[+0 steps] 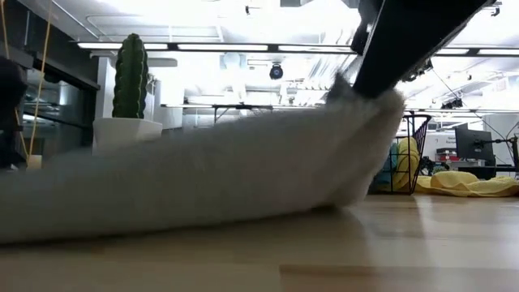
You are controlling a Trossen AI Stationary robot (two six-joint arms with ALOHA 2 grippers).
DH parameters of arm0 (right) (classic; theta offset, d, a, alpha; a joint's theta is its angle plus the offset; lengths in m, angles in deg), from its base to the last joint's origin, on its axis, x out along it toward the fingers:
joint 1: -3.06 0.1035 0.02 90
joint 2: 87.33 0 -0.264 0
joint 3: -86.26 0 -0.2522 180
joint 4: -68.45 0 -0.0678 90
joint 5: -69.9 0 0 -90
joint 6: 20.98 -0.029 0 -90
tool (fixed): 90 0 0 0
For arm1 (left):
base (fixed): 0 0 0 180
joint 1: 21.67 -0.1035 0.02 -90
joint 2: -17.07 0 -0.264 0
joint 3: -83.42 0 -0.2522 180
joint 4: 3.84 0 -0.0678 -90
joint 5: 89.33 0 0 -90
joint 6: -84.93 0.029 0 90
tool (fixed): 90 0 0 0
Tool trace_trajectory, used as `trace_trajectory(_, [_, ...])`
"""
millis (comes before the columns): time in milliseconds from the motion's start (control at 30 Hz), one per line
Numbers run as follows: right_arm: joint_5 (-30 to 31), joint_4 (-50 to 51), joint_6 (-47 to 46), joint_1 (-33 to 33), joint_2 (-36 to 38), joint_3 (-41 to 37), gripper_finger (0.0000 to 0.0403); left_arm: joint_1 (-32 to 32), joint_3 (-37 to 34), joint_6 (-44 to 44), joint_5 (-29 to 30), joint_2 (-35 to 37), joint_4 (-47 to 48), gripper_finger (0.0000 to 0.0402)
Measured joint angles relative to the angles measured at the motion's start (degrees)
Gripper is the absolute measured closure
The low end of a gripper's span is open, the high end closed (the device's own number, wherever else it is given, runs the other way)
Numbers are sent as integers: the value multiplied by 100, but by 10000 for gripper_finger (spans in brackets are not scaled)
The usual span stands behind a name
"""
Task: Fold microfiber towels
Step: Fold the gray microfiber towel
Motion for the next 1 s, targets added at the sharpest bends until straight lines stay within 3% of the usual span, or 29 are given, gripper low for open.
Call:
trace_trajectory(167, [-1,279,102,125,0,319,403,-71,85,-276,-20,699,446,401])
trace_trajectory(400, [378,913,-492,138,4,442,403,-322,90,-569,383,1481,1110,401])
trace_trajectory(533, [450,973,-796,39,2,282,403,-586,85,-621,460,1626,1461,401])
trace_trajectory(1000, [1539,1787,-1444,-486,2,254,403,-1914,91,-529,1604,1626,2888,402])
